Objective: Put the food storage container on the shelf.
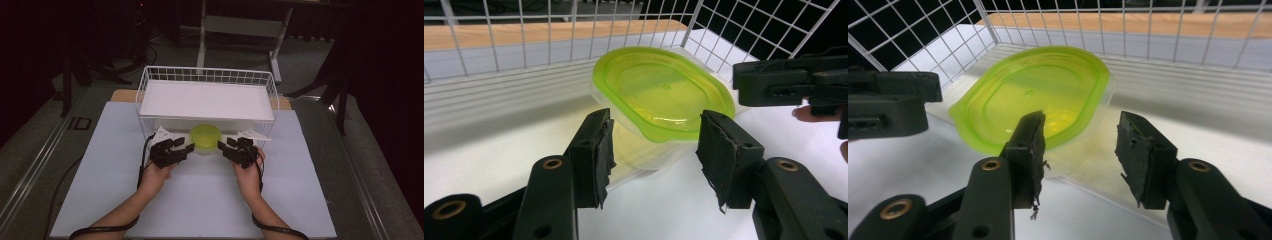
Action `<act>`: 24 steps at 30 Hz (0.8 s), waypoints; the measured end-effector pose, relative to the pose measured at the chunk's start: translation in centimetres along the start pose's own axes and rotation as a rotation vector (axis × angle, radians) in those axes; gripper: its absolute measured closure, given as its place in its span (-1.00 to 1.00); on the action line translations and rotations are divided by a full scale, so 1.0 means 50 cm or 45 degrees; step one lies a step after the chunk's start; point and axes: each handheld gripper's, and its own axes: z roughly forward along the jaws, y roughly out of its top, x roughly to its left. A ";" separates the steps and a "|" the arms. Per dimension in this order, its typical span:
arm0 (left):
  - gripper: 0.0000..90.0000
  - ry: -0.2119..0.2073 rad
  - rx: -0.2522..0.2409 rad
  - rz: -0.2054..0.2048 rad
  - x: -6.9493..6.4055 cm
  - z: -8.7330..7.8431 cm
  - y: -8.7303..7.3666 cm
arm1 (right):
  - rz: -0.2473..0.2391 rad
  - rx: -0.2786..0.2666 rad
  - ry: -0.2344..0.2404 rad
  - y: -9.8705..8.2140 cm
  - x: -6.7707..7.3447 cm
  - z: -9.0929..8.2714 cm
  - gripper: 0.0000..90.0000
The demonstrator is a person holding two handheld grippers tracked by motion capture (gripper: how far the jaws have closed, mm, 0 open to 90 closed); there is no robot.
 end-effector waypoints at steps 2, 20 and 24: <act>0.08 -0.001 -0.015 -0.012 -0.001 -0.012 0.000 | -0.011 -0.005 0.002 -0.005 0.006 -0.009 0.17; -0.03 -0.044 0.012 -0.011 -0.004 -0.071 -0.024 | -0.125 0.027 0.074 -0.056 0.059 -0.015 0.62; -0.10 -0.044 0.012 0.001 -0.008 -0.078 -0.034 | -0.159 0.054 0.074 -0.057 0.066 -0.005 0.99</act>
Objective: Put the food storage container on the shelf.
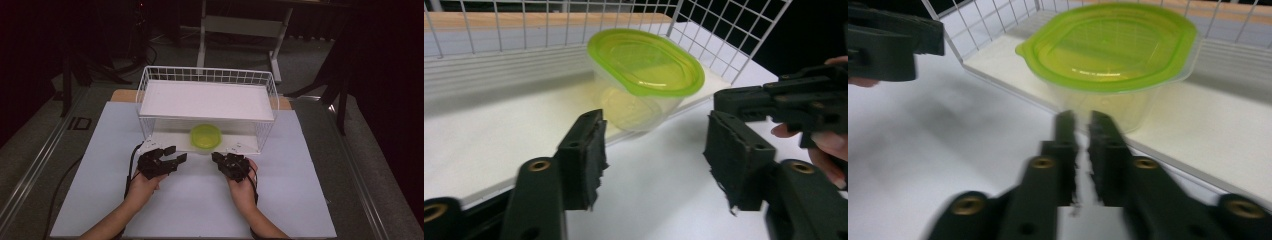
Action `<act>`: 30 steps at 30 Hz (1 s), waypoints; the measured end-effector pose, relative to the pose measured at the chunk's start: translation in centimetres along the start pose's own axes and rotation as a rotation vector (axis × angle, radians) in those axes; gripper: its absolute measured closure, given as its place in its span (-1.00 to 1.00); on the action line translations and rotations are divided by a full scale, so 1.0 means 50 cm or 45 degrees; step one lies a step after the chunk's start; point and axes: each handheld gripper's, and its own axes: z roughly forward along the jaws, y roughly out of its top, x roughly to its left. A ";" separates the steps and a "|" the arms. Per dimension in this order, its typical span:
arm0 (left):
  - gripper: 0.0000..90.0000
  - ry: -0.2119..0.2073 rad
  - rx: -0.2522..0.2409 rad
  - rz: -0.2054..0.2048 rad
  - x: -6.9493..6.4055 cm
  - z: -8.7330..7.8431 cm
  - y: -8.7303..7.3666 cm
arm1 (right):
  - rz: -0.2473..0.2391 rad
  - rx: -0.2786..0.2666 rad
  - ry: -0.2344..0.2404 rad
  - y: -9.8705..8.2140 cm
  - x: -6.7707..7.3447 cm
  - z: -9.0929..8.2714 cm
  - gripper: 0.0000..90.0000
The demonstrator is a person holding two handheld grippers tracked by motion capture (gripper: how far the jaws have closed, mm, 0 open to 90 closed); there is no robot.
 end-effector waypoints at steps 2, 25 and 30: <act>-0.11 -0.008 -0.012 -0.001 0.000 -0.002 -0.004 | 0.004 0.025 0.014 0.002 0.002 0.008 1.00; -0.98 0.003 -0.030 0.134 -0.014 0.002 -0.032 | 0.086 0.074 -0.044 0.017 -0.007 0.087 1.00; -0.98 -0.004 -0.035 0.111 -0.011 0.008 -0.041 | 0.104 0.066 -0.043 0.025 -0.008 0.102 1.00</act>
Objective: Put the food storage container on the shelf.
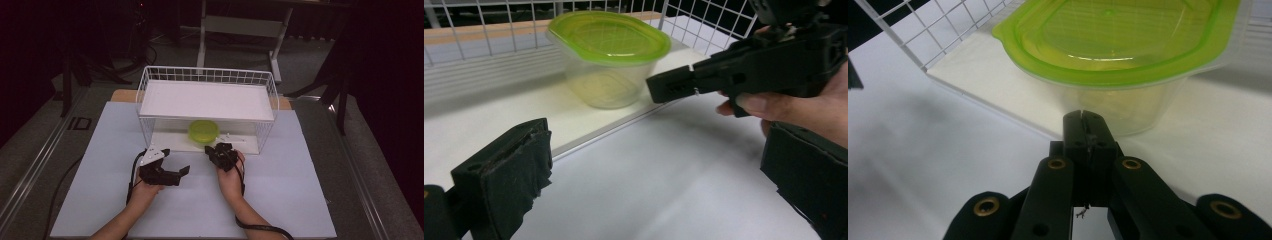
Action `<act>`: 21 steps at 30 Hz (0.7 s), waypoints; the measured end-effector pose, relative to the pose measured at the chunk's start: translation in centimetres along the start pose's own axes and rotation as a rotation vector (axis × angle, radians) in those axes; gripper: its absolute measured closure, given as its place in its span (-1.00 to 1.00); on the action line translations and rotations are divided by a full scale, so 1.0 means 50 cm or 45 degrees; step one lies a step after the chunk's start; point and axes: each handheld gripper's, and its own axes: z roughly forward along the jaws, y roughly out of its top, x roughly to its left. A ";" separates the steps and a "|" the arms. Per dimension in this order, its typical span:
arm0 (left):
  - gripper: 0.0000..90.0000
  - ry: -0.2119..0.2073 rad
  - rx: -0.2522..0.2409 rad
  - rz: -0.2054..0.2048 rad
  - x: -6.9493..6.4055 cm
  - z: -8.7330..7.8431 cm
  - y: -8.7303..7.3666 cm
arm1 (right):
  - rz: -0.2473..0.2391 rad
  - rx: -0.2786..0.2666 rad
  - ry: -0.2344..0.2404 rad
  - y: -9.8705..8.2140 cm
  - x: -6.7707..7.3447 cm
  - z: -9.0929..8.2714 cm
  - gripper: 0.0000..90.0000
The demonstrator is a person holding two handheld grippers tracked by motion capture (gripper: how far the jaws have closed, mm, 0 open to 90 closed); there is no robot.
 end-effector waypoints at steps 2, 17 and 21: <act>-0.98 0.001 0.008 -0.005 0.000 0.002 -0.003 | 0.001 -0.002 -0.004 0.004 -0.001 0.006 1.00; -0.98 -0.009 -0.005 0.008 -0.002 -0.001 -0.001 | 0.014 0.015 -0.031 0.023 -0.009 0.041 1.00; -0.98 -0.010 -0.004 0.008 -0.001 -0.003 0.000 | 0.032 0.019 -0.030 0.025 -0.012 0.044 1.00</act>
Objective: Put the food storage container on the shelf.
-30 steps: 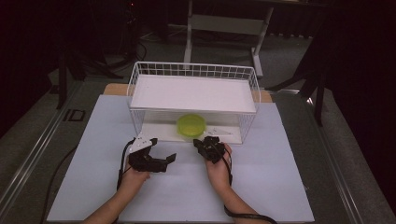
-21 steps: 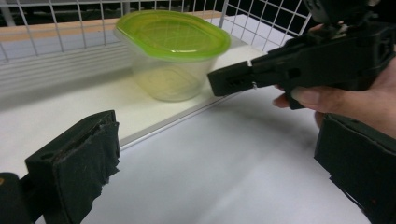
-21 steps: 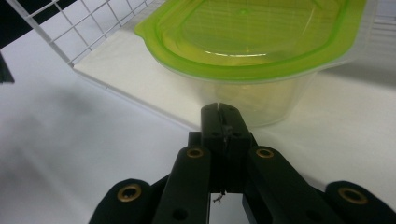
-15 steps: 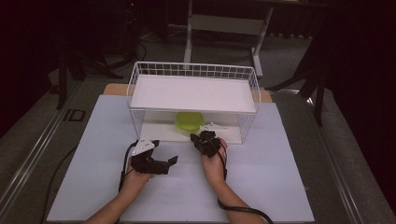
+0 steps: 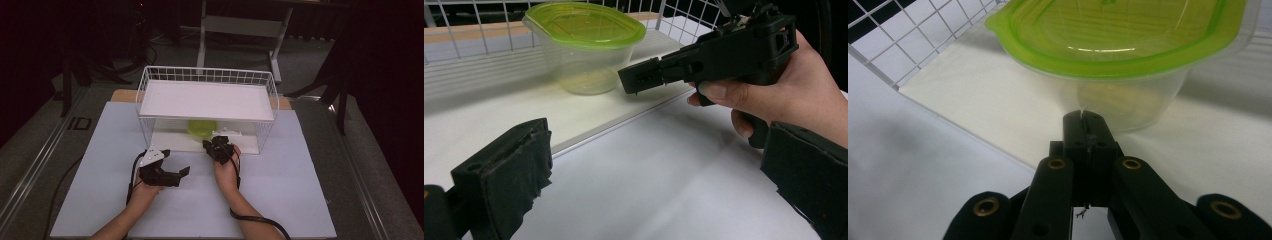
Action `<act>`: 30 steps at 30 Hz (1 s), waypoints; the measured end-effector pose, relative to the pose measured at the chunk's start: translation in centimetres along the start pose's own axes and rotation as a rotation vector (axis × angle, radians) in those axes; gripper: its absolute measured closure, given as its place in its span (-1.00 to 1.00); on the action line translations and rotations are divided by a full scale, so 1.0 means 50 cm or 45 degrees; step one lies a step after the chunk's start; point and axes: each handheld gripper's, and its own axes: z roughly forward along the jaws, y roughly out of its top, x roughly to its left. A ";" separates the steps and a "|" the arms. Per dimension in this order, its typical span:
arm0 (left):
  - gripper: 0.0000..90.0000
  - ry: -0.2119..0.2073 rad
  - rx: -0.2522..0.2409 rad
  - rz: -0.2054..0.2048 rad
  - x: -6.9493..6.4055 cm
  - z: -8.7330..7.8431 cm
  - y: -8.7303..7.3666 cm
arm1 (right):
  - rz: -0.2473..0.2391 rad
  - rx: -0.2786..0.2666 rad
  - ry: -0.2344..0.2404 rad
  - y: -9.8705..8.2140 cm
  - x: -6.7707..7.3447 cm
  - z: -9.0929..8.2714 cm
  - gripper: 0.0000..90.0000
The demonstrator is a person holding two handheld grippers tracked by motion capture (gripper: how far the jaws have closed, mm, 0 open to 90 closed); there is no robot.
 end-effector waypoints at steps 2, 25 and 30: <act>-0.98 -0.010 -0.009 -0.008 0.001 -0.001 0.000 | -0.011 0.000 0.006 -0.001 0.001 -0.001 1.00; -0.98 -0.072 -0.004 0.028 -0.008 -0.004 0.018 | -0.057 -0.002 0.080 -0.029 0.011 -0.080 0.37; -0.98 -0.074 -0.018 0.035 -0.011 -0.013 0.028 | -0.070 -0.024 0.101 -0.034 0.016 -0.104 0.05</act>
